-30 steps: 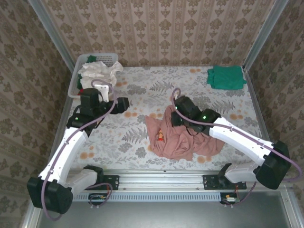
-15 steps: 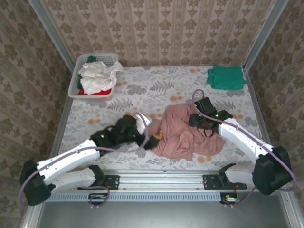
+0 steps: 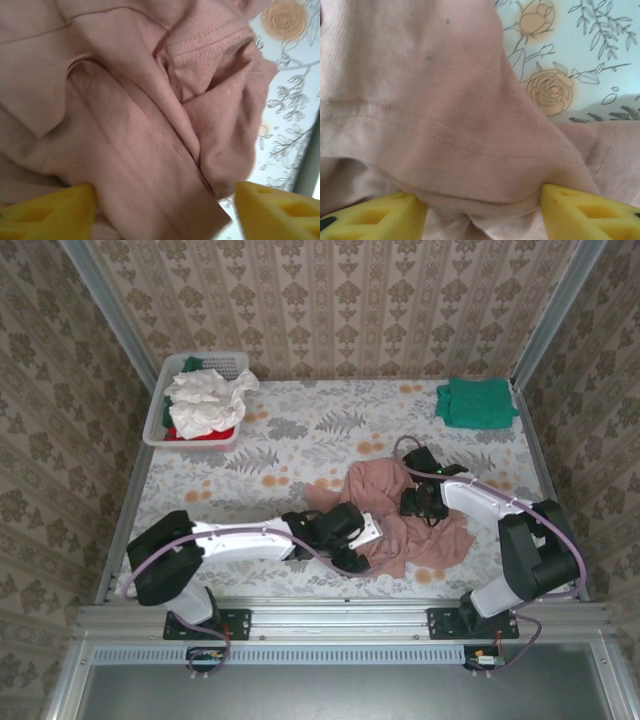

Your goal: Fold and stack the t-shirts

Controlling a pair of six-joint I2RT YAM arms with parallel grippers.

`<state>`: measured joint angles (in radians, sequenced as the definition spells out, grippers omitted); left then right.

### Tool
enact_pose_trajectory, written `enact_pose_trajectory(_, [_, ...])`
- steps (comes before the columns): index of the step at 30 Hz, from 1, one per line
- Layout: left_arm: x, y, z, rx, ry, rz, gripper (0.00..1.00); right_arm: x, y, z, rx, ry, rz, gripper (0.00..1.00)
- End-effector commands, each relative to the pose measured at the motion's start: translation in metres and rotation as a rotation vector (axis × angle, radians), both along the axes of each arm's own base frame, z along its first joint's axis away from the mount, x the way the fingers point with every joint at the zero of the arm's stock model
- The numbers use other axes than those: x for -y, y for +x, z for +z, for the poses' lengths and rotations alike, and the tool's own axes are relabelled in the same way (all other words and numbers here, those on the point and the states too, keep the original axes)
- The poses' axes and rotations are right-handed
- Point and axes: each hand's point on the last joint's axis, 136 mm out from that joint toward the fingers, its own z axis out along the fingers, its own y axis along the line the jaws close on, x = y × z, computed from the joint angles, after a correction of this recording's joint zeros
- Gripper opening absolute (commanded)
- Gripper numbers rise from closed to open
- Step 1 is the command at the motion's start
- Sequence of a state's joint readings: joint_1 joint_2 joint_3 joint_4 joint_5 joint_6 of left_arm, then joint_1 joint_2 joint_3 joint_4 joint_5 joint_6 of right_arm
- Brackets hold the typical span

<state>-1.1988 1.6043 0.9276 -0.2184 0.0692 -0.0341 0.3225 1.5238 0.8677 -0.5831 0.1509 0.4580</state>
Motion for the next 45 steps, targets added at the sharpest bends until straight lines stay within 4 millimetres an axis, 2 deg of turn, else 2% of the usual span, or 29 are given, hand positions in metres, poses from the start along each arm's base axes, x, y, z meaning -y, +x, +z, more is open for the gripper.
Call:
enact_pose_trajectory(1, [0.006,0.005,-0.005,0.025,0.035,-0.018,0.57,0.015,0.018,0.009,0.037,-0.08,-0.015,0.52])
enact_pose_trajectory(2, [0.005,0.008,-0.008,0.029,0.044,-0.005,0.52,0.016,0.02,0.011,0.042,-0.084,-0.018,0.47])
enact_pose_trajectory(4, [0.001,0.015,-0.011,0.018,0.051,0.023,0.37,0.015,0.026,0.019,0.072,-0.075,-0.017,0.39])
enact_pose_trajectory(7, [-0.006,0.028,-0.008,0.014,0.04,0.08,0.23,0.014,0.03,0.03,0.111,-0.069,-0.014,0.3])
enact_pose_trajectory(11, [-0.017,0.045,0.013,-0.004,-0.041,0.152,0.12,0.009,0.034,0.04,0.141,-0.036,-0.001,0.13])
enact_pose_trajectory(13, [-0.022,0.05,0.023,-0.02,-0.082,0.17,0.0,0.007,0.032,0.045,0.159,-0.016,0.0,0.07])
enact_pose_trajectory(16, [-0.029,0.058,0.033,-0.035,-0.137,0.205,0.0,0.005,0.029,0.057,0.194,0.014,0.004,0.0])
enact_pose_trajectory(17, [-0.031,0.059,0.036,-0.044,-0.158,0.211,0.0,0.006,0.027,0.07,0.234,0.025,-0.003,0.0])
enact_pose_trajectory(20, [-0.037,0.066,0.045,-0.047,-0.195,0.236,0.0,0.008,0.021,0.09,0.299,0.044,-0.005,0.0])
enact_pose_trajectory(24, [-0.071,0.098,0.069,-0.008,-0.193,0.379,0.0,0.006,0.016,0.129,0.397,0.091,0.007,0.0])
enact_pose_trajectory(27, [-0.108,0.129,0.111,0.032,-0.289,0.52,0.0,0.011,0.012,0.181,0.524,0.107,-0.002,0.0])
enact_pose_trajectory(30, [-0.149,0.168,0.173,0.189,-0.367,0.665,0.0,0.007,0.019,0.242,0.683,0.162,-0.009,0.0])
enact_pose_trajectory(32, [-0.17,0.196,0.224,0.302,-0.412,0.74,0.0,-0.013,0.032,0.278,0.756,0.217,0.026,0.0])
enact_pose_trajectory(34, [-0.185,0.222,0.272,0.374,-0.47,0.79,0.0,-0.045,0.043,0.318,0.822,0.25,0.107,0.0])
enact_pose_trajectory(36, [-0.197,0.242,0.322,0.448,-0.528,0.818,0.0,-0.072,0.053,0.355,0.891,0.249,0.173,0.0])
enact_pose_trajectory(38, [-0.207,0.259,0.377,0.557,-0.588,0.833,0.0,-0.088,0.072,0.389,0.935,0.216,0.21,0.0])
enact_pose_trajectory(39, [-0.213,0.265,0.4,0.605,-0.611,0.845,0.0,-0.085,0.079,0.41,0.966,0.194,0.201,0.0])
enact_pose_trajectory(41, [-0.228,0.284,0.441,0.674,-0.629,0.875,0.0,-0.076,0.109,0.44,0.994,0.105,0.16,0.0])
enact_pose_trajectory(43, [-0.247,0.292,0.477,0.71,-0.65,0.907,0.0,-0.052,0.123,0.471,1.034,0.028,0.093,0.0])
enact_pose_trajectory(45, [-0.263,0.288,0.504,0.741,-0.68,0.922,0.0,-0.027,0.124,0.492,1.058,-0.006,0.035,0.0])
